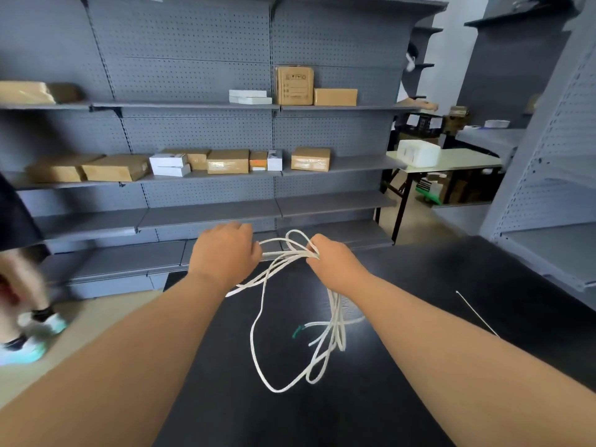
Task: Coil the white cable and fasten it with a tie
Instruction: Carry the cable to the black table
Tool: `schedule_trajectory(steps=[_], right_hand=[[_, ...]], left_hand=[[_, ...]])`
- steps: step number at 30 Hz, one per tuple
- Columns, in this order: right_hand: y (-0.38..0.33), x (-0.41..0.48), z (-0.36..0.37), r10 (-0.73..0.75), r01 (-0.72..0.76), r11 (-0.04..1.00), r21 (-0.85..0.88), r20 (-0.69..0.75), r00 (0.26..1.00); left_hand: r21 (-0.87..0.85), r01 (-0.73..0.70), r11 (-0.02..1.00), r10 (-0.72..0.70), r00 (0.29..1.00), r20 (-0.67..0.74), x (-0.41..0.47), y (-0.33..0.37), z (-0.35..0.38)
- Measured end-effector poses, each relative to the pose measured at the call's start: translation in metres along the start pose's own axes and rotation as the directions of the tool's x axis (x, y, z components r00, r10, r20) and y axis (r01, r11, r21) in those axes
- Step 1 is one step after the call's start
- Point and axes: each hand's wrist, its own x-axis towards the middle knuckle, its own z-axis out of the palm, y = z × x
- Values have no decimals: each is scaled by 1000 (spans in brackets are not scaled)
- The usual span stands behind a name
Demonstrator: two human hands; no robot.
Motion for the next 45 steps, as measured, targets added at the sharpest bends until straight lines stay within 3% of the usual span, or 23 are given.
schedule_trajectory(steps=[12, 28, 34, 38, 41, 45], right_hand=[[131, 38, 50, 270, -249, 955, -160, 124, 955], [267, 50, 44, 353, -297, 928, -224, 283, 892], [299, 52, 40, 301, -229, 937, -265, 279, 912], [306, 50, 39, 156, -79, 944, -319, 225, 962], [296, 48, 43, 26, 73, 940, -335, 282, 959], [276, 44, 60, 0, 100, 964, -248, 373, 928]], left_hand=[[0, 24, 1000, -24, 992, 124, 16, 31, 66], [22, 46, 999, -51, 960, 275, 48, 142, 128], [30, 90, 995, -95, 948, 303, 50, 170, 142], [32, 135, 990, -138, 941, 309, 48, 179, 146], [38, 146, 988, -151, 939, 310, 45, 181, 148], [28, 158, 987, -159, 933, 324, 40, 178, 147]])
